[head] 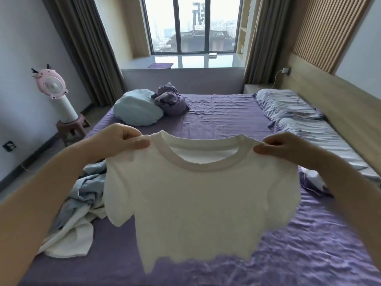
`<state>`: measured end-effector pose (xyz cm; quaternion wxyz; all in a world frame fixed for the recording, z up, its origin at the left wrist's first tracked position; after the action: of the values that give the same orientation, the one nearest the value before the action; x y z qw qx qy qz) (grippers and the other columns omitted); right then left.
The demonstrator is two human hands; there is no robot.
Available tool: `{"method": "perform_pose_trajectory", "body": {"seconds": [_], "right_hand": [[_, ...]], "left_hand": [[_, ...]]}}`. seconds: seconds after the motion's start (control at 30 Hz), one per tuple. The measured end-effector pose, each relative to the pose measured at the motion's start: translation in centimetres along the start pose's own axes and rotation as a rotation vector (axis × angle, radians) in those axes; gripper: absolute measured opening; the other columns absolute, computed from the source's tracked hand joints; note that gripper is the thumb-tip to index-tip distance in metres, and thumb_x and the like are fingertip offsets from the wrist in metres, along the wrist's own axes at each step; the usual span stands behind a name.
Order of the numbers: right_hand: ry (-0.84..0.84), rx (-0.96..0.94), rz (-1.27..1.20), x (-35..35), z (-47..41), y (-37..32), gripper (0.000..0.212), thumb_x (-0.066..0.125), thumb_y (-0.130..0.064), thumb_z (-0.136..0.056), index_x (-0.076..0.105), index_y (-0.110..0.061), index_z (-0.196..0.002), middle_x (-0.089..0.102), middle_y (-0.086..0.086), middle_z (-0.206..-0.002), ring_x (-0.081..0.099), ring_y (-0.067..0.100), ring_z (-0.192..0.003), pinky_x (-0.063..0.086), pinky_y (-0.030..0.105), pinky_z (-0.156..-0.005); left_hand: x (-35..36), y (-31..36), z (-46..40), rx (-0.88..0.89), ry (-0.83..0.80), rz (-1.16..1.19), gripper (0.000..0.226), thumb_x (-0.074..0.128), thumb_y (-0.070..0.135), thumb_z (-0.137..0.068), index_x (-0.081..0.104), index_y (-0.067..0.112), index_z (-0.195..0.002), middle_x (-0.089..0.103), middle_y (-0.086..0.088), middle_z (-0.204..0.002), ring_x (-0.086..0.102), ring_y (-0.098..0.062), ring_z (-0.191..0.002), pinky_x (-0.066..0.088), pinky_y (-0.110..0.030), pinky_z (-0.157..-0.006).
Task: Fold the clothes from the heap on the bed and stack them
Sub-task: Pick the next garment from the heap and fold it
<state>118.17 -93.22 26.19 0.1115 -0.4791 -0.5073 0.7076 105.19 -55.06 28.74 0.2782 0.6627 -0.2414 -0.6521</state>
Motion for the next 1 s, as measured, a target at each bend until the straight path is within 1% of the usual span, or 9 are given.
{"method": "perform_pose_trajectory", "body": {"seconds": [0.23, 0.33, 0.43, 0.53, 0.6, 0.7, 0.77, 0.87, 1.0], "right_hand": [[-0.004, 0.047, 0.133, 1.6, -5.5, 3.0, 0.039, 0.066, -0.035, -0.086, 0.055, -0.018, -0.053, 0.040, -0.012, -0.046, 0.036, 0.002, -0.045, 0.032, 0.017, -0.046], [-0.014, 0.120, 0.274, 4.3, -7.9, 7.8, 0.042, 0.065, -0.037, -0.087, 0.052, -0.009, -0.059, 0.041, -0.005, -0.053, 0.037, 0.004, -0.049, 0.029, 0.023, -0.051], [-0.053, 0.241, 0.384, 8.5, -10.1, 14.6, 0.043, 0.062, -0.038, -0.089, 0.046, -0.014, -0.057, 0.041, -0.002, -0.055, 0.038, 0.012, -0.057, 0.025, 0.027, -0.053], [-0.062, 0.400, 0.349, 12.6, -10.9, 21.5, 0.040, 0.060, -0.035, -0.091, 0.045, -0.014, -0.059, 0.043, -0.003, -0.057, 0.042, 0.017, -0.061, 0.026, 0.026, -0.054], [-0.081, 0.476, 0.336, 15.2, -11.3, 25.5, 0.032, 0.056, -0.028, -0.094, 0.056, -0.008, -0.070, 0.054, 0.002, -0.067, 0.051, 0.021, -0.072, 0.031, 0.024, -0.058], [-0.062, 0.586, 0.316, 18.2, -11.7, 30.0, 0.018, 0.048, -0.020, -0.097, 0.063, -0.012, -0.090, 0.065, 0.008, -0.089, 0.058, 0.028, -0.090, 0.036, 0.032, -0.071], [-0.014, 0.664, 0.256, 19.4, -11.6, 32.0, 0.017, 0.044, -0.023, -0.099, 0.056, -0.027, -0.087, 0.064, 0.000, -0.083, 0.058, 0.025, -0.084, 0.041, 0.035, -0.072], [-0.040, 0.701, 0.419, 19.4, -12.2, 33.9, 0.018, 0.037, -0.037, -0.099, 0.053, -0.029, -0.095, 0.066, -0.001, -0.087, 0.059, 0.027, -0.087, 0.044, 0.040, -0.070], [-0.030, 0.632, 0.685, 17.2, -15.2, 34.6, 0.031, 0.039, -0.046, -0.096, 0.052, -0.022, -0.083, 0.068, 0.005, -0.089, 0.062, 0.030, -0.092, 0.039, 0.036, -0.062]], "left_hand": [[2.6, -4.1, -5.6, -0.052, 0.055, -0.105, 0.045, 0.063, 0.051, -0.082, 0.049, 0.020, -0.052, 0.037, 0.013, -0.051, 0.034, -0.003, -0.049, 0.030, -0.019, -0.048], [7.5, -9.0, -8.0, -0.124, 0.019, -0.090, 0.040, 0.063, 0.043, -0.087, 0.059, 0.012, -0.063, 0.049, 0.007, -0.061, 0.045, -0.011, -0.059, 0.037, -0.030, -0.057], [14.3, -14.9, -10.4, -0.213, -0.041, -0.059, 0.039, 0.060, 0.034, -0.093, 0.049, 0.008, -0.066, 0.043, 0.001, -0.064, 0.041, -0.016, -0.061, 0.030, -0.028, -0.055], [21.0, -20.1, -12.3, -0.284, -0.141, -0.075, 0.019, 0.052, 0.021, -0.098, 0.061, 0.014, -0.084, 0.060, -0.003, -0.082, 0.058, -0.025, -0.081, 0.036, -0.024, -0.063], [24.4, -22.9, -13.6, -0.309, -0.202, -0.095, 0.020, 0.049, 0.017, -0.098, 0.067, 0.011, -0.103, 0.068, -0.009, -0.100, 0.061, -0.027, -0.099, 0.041, -0.030, -0.078], [27.8, -26.2, -15.3, -0.344, -0.209, -0.096, 0.023, 0.046, 0.019, -0.099, 0.065, 0.013, -0.109, 0.063, -0.014, -0.101, 0.058, -0.029, -0.099, 0.044, -0.038, -0.084], [29.2, -27.8, -16.3, -0.362, -0.199, -0.090, 0.022, 0.043, 0.024, -0.100, 0.062, 0.017, -0.109, 0.058, -0.011, -0.096, 0.057, -0.028, -0.093, 0.046, -0.042, -0.083], [30.2, -29.5, -18.0, -0.319, -0.257, -0.162, 0.024, 0.039, 0.032, -0.100, 0.059, 0.022, -0.110, 0.061, -0.005, -0.097, 0.057, -0.025, -0.094, 0.046, -0.040, -0.081], [29.7, -31.4, -21.7, -0.313, -0.300, -0.288, 0.028, 0.044, 0.036, -0.098, 0.056, 0.019, -0.079, 0.064, -0.006, -0.085, 0.060, -0.029, -0.089, 0.040, -0.035, -0.064]]}}
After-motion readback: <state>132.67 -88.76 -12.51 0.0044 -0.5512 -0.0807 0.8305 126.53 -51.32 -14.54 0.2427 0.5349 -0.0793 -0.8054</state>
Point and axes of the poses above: each hand's wrist, its own z-axis away from the middle knuckle, its own x-axis out of the palm, y = z × x, the point moved 4 cm from there along -z, towards the middle knuckle
